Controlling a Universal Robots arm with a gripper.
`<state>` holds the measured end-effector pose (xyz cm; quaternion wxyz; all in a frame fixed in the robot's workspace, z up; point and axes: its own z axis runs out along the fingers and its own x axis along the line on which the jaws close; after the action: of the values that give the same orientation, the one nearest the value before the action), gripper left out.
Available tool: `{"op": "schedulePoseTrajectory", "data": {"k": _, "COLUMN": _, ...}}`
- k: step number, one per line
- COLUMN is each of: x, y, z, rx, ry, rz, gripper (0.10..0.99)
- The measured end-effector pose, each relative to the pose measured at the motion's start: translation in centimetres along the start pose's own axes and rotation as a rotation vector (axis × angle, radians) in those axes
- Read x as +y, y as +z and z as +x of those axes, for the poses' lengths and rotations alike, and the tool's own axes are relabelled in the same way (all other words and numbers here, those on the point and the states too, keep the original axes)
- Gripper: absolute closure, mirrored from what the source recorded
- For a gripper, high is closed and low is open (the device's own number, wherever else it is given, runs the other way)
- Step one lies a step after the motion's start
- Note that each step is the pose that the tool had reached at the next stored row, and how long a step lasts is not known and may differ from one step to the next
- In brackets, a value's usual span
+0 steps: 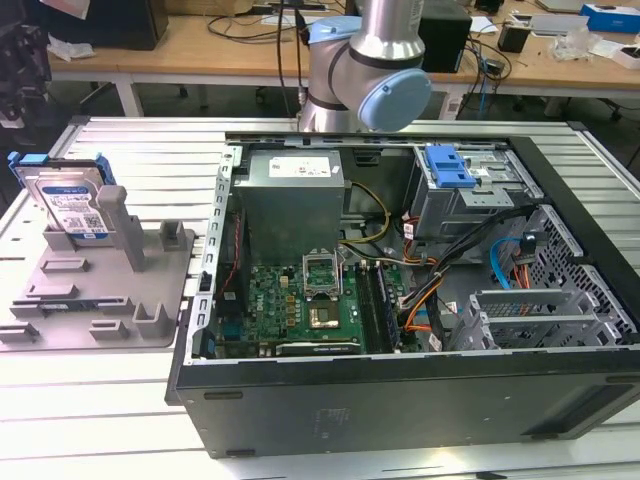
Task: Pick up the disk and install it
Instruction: 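Pick up the disk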
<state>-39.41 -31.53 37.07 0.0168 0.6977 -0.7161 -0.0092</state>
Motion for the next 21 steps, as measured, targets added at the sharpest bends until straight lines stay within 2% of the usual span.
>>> {"op": "schedulePoseTrajectory", "data": {"k": 10, "x": 1.12, "y": 1.54, "z": -0.3, "rx": 0.0, "ry": -0.004, "rz": 0.0, "gripper": 0.604}}
{"op": "schedulePoseTrajectory", "data": {"k": 21, "x": 1.16, "y": 2.33, "z": -0.31, "rx": 0.0002, "ry": -0.005, "rz": 0.0, "gripper": 0.604}}
